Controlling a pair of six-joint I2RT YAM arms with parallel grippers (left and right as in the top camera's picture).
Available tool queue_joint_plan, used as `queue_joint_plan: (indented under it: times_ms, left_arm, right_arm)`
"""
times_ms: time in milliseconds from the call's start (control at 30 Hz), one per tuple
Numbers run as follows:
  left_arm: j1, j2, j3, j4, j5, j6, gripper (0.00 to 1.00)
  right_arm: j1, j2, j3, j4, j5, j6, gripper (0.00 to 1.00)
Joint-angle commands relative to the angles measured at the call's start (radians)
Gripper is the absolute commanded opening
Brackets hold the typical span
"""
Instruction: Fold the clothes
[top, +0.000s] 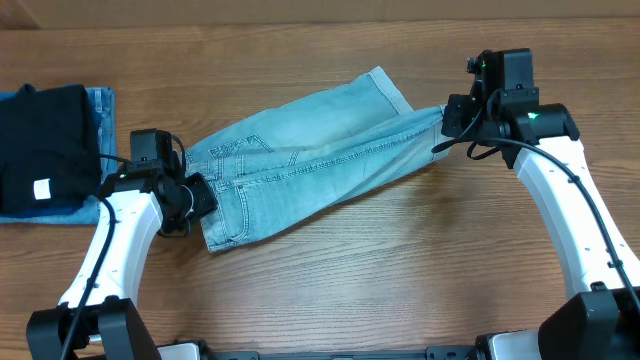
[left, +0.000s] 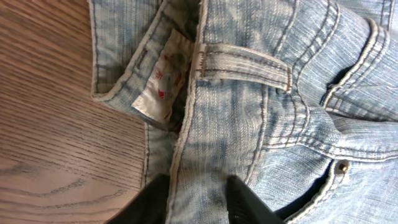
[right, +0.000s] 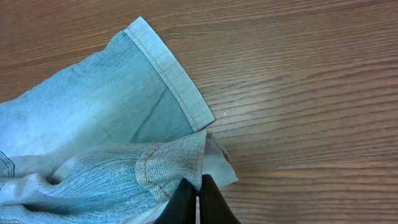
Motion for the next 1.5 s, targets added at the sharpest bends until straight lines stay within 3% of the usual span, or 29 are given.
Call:
queue_joint_plan:
  times_ms: [0, 100, 333, 700, 1000, 1133, 1267, 1467]
  left_arm:
    - [0.004, 0.001, 0.018, 0.016, 0.022, 0.032, 0.22]
    - [0.004, -0.001, 0.027, 0.024, 0.024, 0.039, 0.04]
    - [-0.007, -0.123, 0.085, -0.05, 0.187, 0.084, 0.04]
    - [-0.283, -0.41, 0.089, -0.247, 0.114, 0.105, 0.04]
    - [-0.608, -0.476, 0.089, -0.377, -0.259, -0.133, 0.04]
    - [-0.616, -0.477, 0.089, -0.401, -0.377, -0.158, 0.04]
    - [-0.616, -0.491, 0.089, -0.426, -0.538, -0.286, 0.04]
    - [-0.616, -0.493, 0.088, -0.422, -0.562, -0.371, 0.04]
  right_arm:
    - [-0.004, 0.0, 0.037, 0.006, 0.025, -0.001, 0.04]
    - [-0.004, 0.0, 0.037, 0.005, 0.025, -0.001, 0.04]
    - [-0.004, 0.0, 0.037, 0.004, 0.025, -0.001, 0.04]
    - [-0.005, 0.0, 0.037, 0.004, 0.026, -0.001, 0.04]
    - [-0.005, 0.0, 0.04, 0.056, 0.048, 0.0, 0.04]
    - [-0.006, 0.0, 0.078, 0.064, 0.1, 0.06, 0.04]
    - [-0.005, 0.0, 0.12, 0.079, 0.099, 0.044, 0.04]
    - [0.007, 0.01, 0.124, 0.11, 0.06, -0.035, 0.04]
